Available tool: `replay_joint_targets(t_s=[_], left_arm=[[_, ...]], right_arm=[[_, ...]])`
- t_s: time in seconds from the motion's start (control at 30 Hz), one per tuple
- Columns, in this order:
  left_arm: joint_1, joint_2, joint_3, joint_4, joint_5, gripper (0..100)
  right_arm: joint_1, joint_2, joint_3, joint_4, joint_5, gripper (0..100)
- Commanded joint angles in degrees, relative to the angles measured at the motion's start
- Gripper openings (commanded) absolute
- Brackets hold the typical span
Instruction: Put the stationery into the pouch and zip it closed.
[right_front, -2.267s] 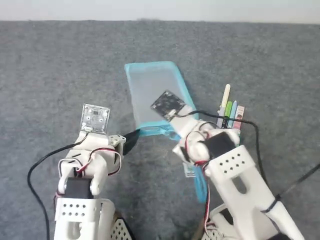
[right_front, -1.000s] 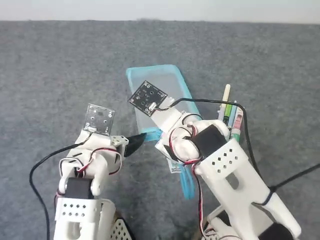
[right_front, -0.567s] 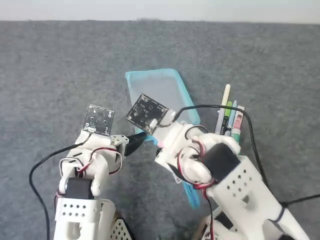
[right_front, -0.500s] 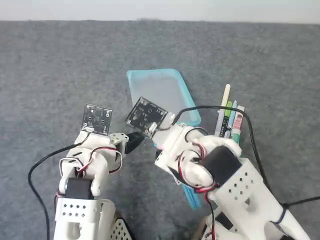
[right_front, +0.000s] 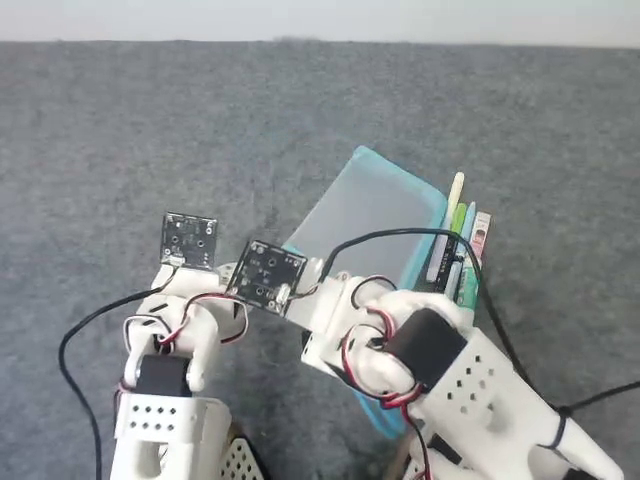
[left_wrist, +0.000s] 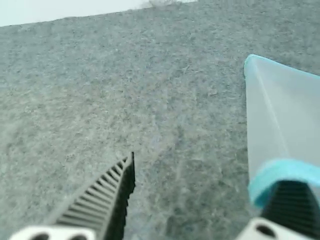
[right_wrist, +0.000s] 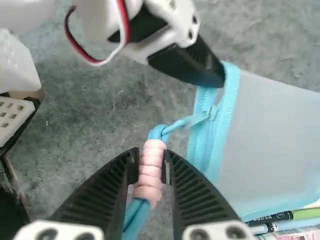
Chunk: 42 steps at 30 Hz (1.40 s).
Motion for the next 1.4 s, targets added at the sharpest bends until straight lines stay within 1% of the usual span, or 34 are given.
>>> replay_joint_targets(t_s=[0.0, 0.17, 0.27, 0.3, 0.37, 0.53, 0.57, 0.6, 0.77, 0.9, 0.97, 1.03, 1.1, 1.2, 1.37], left_arm=[[2.73, -0.88, -0.75, -2.20, 1.14, 40], [8.44, -0.88, 0.04, -2.46, 1.14, 40], [9.05, -0.88, 1.10, -4.75, 1.14, 39], [9.05, -0.88, 1.27, -5.27, 1.05, 36], [9.05, -0.88, 1.27, -5.36, 1.05, 27], [8.97, -0.88, 1.01, -5.36, 0.97, 2], [8.35, -0.88, 0.92, -5.36, 0.70, 0], [7.30, -0.88, 0.92, -5.36, 0.18, 2], [0.62, -0.88, 0.75, -5.36, 0.00, 1], [-0.09, -0.88, 0.40, -5.10, 0.18, 1], [-0.26, -0.88, -0.22, -3.96, 0.35, 1], [-0.26, -0.88, -1.45, -1.76, 1.32, 1], [-0.53, -0.88, -1.89, -1.49, 3.08, 1], [-2.46, -0.88, -1.89, -2.02, 3.60, 1], [-2.55, -0.53, -2.68, -1.85, 3.60, 1]], right_arm=[[-2.42, -2.15, -0.44, 0.22, 1.32, 0.6], [-4.70, -2.51, -0.35, 0.22, 1.85, 0.6], [-4.79, -5.23, -0.18, 0.66, 2.81, 0.6], [-4.62, -6.29, -0.18, 0.84, 2.81, 0.6], [-4.00, -7.52, 0.18, 0.92, 2.90, 0.6], [1.19, -8.84, 3.78, 0.66, 2.99, 0.6], [2.15, -8.92, 4.22, 0.57, 2.99, 0.6], [3.12, -8.92, 4.48, 0.57, 2.99, 0.6], [6.11, -8.66, 4.57, -0.22, 2.99, 0.6], [6.02, -8.31, 5.36, -1.71, 1.85, 0.7], [5.93, -8.22, 7.47, -4.26, -0.88, 0.7], [5.85, -8.31, 11.16, -9.27, -3.43, 0.9], [5.85, -8.31, 15.03, -15.34, -5.54, 0.9], [4.44, -8.31, 20.57, -25.54, -10.11, 1.3], [-0.48, -8.31, 29.54, -39.43, -15.65, 12.3]])
